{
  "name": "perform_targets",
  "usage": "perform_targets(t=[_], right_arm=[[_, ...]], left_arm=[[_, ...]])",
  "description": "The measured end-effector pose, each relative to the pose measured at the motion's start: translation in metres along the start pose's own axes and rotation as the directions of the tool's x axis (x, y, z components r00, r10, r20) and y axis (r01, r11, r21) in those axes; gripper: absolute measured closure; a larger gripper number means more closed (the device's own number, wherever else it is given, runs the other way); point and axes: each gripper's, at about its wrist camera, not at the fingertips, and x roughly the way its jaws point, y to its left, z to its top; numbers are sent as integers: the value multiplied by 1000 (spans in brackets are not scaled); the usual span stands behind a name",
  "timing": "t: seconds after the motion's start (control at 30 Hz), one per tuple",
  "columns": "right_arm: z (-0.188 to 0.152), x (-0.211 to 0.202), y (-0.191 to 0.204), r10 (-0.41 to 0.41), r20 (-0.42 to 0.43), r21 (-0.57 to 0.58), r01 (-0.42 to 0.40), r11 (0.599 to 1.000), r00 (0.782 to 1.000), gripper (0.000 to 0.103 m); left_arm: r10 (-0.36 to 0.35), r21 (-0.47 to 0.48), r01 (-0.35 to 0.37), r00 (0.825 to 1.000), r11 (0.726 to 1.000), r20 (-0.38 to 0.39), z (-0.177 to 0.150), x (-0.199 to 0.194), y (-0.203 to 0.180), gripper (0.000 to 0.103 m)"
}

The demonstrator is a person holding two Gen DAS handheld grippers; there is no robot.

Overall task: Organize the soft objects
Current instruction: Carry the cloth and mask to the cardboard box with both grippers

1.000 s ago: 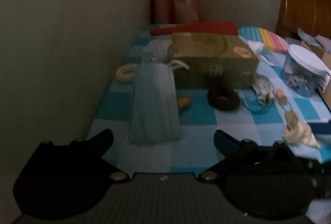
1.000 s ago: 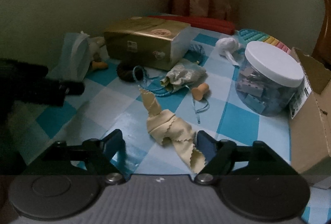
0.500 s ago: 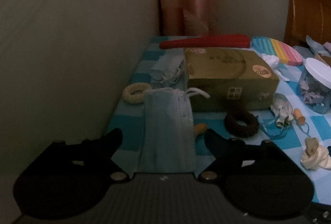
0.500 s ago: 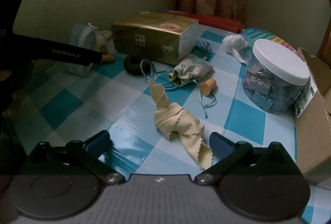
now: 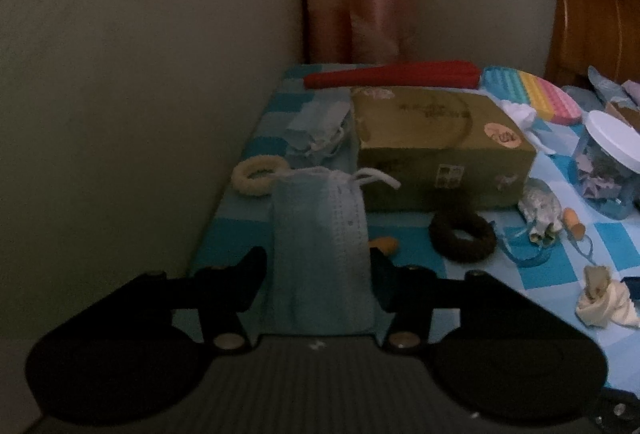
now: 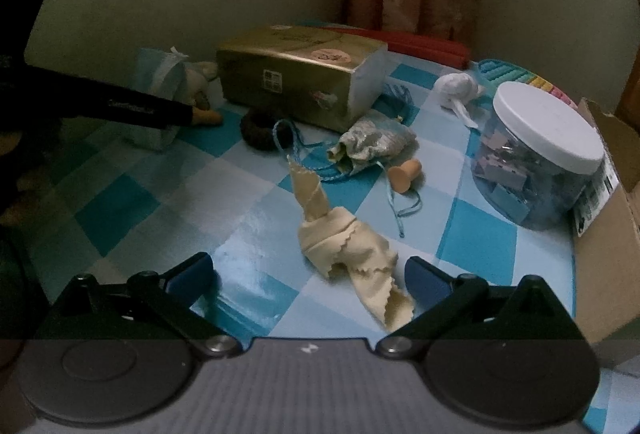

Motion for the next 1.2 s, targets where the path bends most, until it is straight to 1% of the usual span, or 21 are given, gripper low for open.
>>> perform_targets(t=[0.07,0.17,0.23,0.27,0.33,0.37,0.47,0.57,0.63,0.67,0.7,0.73,0.93,1.1,1.2], right_arm=[[3,3,1,-3,2,-9,3,1000,1000,0],[8,6,1,-10,9,-16,10,1000,1000,3],[11,6,1,-11,11,-19,11,1000,1000,10],[12,6,1,-12,12,-19,13,1000,1000,12],[13,5,1,-18,17,-16,18,1000,1000,19],[13,5,0,-21,16,-13,21,1000,1000,20],[12,4,-1,-26,21,-8,26,1000,999,25],[11,3,-1,-26,27,-1,26,1000,999,34],[11,1,0,-40,29,-2,40,999,999,44],[12,1,0,-46,27,-1,46,999,999,46],[12,0,-1,-50,25,1,50,999,998,52],[12,0,-1,-55,24,3,55,998,998,54],[12,-8,-2,-62,39,22,62,998,997,55],[11,-22,1,-56,53,29,55,998,997,56],[8,-32,2,-45,50,47,43,998,998,56]], left_arm=[[5,5,-5,1000,1000,3,0,0,0,49],[4,8,-4,1000,1000,-4,0,1,-1,49],[2,8,-2,1000,1000,-3,0,1,-1,49],[2,7,-2,1000,1000,-2,0,0,-1,49],[-4,7,4,1000,1000,-7,-1,1,-1,53],[-3,6,3,1000,1000,-9,-1,1,0,56],[-7,3,7,1000,1000,-13,-1,1,-1,57],[-13,7,13,1000,1000,-16,-1,0,-1,62],[-13,7,13,1000,1000,-15,0,-2,0,63],[-12,8,12,1000,1000,-15,0,-2,0,65],[-10,8,10,1000,1000,-14,1,-3,0,66],[-12,8,12,1000,1000,-13,1,-4,0,66],[-8,32,9,1000,999,-23,2,-16,-5,67],[-35,42,36,999,998,-27,2,-33,-10,68],[-66,24,67,997,997,-39,2,-44,-12,68]])
